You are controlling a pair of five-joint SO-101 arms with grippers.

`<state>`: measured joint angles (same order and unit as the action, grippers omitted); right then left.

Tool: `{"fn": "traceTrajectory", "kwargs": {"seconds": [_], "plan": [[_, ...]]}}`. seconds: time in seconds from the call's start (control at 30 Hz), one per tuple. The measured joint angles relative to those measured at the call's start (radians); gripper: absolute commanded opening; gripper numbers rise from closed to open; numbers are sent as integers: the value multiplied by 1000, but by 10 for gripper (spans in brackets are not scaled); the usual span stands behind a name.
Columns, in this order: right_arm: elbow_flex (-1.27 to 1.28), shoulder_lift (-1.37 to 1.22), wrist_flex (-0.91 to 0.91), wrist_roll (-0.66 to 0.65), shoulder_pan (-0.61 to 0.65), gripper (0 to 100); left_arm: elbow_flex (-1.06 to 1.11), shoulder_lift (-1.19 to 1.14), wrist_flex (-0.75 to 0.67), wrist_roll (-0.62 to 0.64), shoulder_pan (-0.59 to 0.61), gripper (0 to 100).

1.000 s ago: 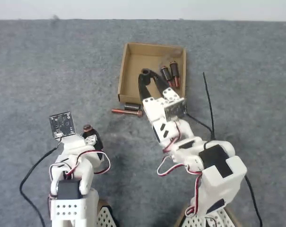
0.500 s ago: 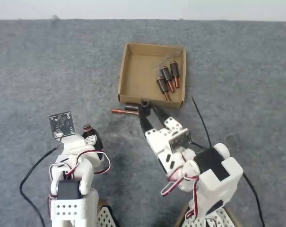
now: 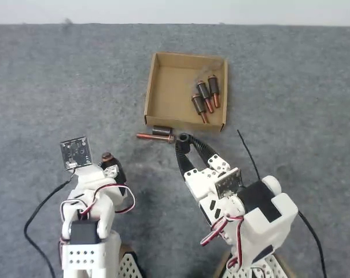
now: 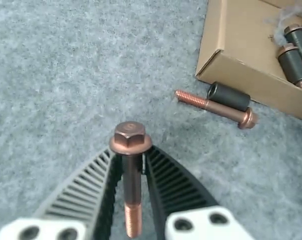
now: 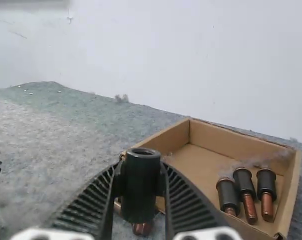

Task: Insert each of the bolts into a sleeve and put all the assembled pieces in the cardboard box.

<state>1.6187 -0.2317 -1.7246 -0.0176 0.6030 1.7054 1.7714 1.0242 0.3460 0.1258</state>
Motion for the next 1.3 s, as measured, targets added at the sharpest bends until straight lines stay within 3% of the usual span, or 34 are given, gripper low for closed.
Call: {"fn": "traceTrajectory", "kwargs": {"seconds": [0.43, 0.6, 0.97, 1.3], "plan": [[0, 2, 28, 2, 29, 7, 0, 3, -35, 0, 0, 12], [0, 2, 32, 2, 29, 7, 0, 3, -175, 0, 5, 12], [0, 2, 32, 2, 29, 7, -2, 3, -667, 0, 3, 12], [0, 2, 32, 2, 29, 7, -170, 3, -706, 0, -83, 12]]}}
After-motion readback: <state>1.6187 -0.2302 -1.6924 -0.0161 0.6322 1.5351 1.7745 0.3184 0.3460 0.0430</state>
